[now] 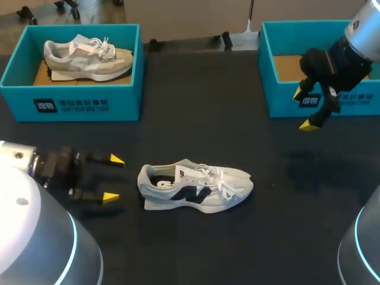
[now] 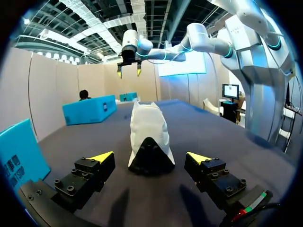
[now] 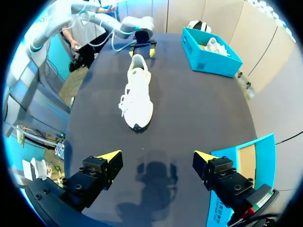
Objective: Take the shoe out of the shoebox, open the shoe tongue, remove and reinsert the insole, then place the shoe into the shoebox
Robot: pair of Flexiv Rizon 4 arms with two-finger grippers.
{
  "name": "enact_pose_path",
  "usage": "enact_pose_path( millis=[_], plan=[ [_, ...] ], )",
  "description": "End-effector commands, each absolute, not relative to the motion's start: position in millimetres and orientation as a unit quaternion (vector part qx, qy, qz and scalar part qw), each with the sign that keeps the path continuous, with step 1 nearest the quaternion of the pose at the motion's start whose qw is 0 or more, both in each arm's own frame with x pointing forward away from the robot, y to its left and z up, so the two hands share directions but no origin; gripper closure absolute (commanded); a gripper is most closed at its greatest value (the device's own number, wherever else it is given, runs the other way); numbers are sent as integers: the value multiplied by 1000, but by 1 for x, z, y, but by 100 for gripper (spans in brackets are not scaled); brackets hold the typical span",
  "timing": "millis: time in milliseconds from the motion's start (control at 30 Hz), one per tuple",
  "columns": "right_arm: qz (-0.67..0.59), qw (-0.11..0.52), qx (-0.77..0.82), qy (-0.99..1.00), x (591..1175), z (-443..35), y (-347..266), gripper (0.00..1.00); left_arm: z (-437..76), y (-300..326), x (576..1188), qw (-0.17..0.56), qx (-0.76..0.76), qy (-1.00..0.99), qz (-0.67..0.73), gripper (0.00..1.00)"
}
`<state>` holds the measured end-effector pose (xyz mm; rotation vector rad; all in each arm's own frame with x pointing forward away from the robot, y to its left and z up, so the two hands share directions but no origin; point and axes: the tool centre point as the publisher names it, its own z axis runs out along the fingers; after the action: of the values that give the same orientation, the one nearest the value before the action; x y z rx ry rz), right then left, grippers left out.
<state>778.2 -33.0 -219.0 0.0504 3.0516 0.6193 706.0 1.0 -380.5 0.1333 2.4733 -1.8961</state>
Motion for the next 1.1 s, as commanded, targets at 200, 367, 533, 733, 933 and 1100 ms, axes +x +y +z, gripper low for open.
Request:
enact_pose_path(
  millis=[200,367,533,733,933,1100],
  plan=[
    [198,13,16,980,778,-220,-33,0,-387,-9,699,8,37,792,-609,0],
    [198,13,16,980,778,-220,-33,0,-387,-9,699,8,37,792,-609,0],
    [198,13,16,980,778,-220,-33,0,-387,-9,699,8,37,792,-609,0],
    [198,13,16,980,778,-220,-33,0,-387,-9,699,8,37,792,-609,0],
    [198,13,16,980,778,-220,-33,0,-388,-14,700,24,26,811,-585,0],
    [198,13,16,980,778,-220,-33,0,-387,-20,698,37,16,824,-566,0]
  ],
)
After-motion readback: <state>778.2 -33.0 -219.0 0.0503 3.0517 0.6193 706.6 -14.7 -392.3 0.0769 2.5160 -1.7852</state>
